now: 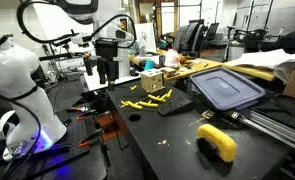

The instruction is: Take the two yellow objects off of their holder

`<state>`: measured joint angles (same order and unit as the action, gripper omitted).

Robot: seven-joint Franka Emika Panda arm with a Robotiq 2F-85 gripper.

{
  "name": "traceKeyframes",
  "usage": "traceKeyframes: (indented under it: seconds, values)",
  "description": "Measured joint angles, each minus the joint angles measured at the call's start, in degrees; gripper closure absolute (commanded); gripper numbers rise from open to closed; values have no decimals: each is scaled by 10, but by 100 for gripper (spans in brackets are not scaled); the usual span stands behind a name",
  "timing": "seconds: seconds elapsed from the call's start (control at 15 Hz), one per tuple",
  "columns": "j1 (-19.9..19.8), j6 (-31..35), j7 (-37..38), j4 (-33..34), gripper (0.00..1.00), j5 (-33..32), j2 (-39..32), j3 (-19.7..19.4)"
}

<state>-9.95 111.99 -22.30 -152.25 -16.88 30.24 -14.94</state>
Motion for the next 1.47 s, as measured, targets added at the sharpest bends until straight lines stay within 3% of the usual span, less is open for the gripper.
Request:
traceKeyframes:
  seconds: [0.8,1.47]
  values:
    - [1,0,2,6,0,0,-8,4]
    - [55,4,-17,128,0,9,-132,33]
